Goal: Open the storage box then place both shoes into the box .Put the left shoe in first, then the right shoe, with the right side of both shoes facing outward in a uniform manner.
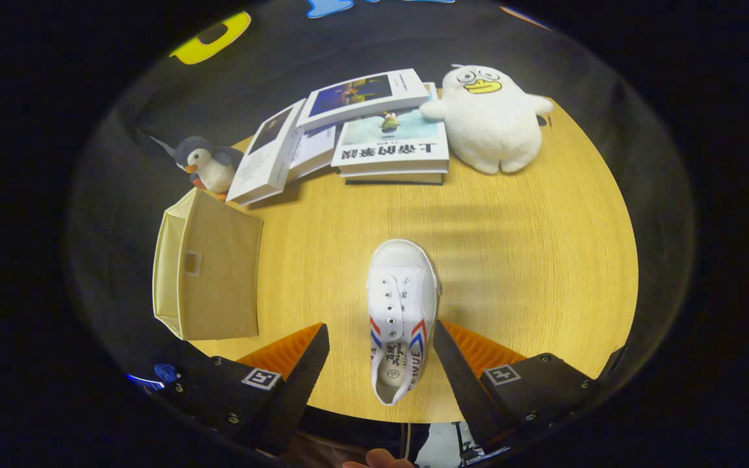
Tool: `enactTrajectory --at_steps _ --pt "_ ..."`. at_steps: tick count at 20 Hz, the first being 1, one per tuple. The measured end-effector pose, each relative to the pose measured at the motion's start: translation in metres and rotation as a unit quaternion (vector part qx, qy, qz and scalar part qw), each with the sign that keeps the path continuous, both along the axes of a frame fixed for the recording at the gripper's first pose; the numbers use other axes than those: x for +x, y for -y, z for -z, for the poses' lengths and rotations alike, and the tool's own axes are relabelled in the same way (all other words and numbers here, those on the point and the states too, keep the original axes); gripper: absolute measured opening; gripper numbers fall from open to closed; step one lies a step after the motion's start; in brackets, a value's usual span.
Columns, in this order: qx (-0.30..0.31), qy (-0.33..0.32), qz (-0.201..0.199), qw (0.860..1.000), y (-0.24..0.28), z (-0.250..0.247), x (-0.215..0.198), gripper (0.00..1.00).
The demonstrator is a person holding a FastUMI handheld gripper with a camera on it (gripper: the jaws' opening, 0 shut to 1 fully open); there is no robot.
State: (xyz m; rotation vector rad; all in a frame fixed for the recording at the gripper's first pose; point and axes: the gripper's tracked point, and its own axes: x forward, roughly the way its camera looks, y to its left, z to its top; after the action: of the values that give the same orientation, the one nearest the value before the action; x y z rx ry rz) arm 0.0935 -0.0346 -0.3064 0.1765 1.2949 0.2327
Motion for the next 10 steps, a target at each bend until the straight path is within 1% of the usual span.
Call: enactTrajectory --at_steps 1,3,8,9,10 --pt "0.002 -0.005 0.006 1.0 0.003 0.007 -0.003 0.98" --pt "-0.008 -0.016 0.005 1.0 0.011 0.022 -0.01 0.97" --pt "-0.04 -0.037 -0.016 0.998 0.024 0.061 -0.021 0.97" --pt "-0.047 -0.042 -0.02 0.998 0.026 0.07 -0.022 0.92" --pt "-0.055 -0.048 -0.024 0.997 0.028 0.078 -0.023 0.91"
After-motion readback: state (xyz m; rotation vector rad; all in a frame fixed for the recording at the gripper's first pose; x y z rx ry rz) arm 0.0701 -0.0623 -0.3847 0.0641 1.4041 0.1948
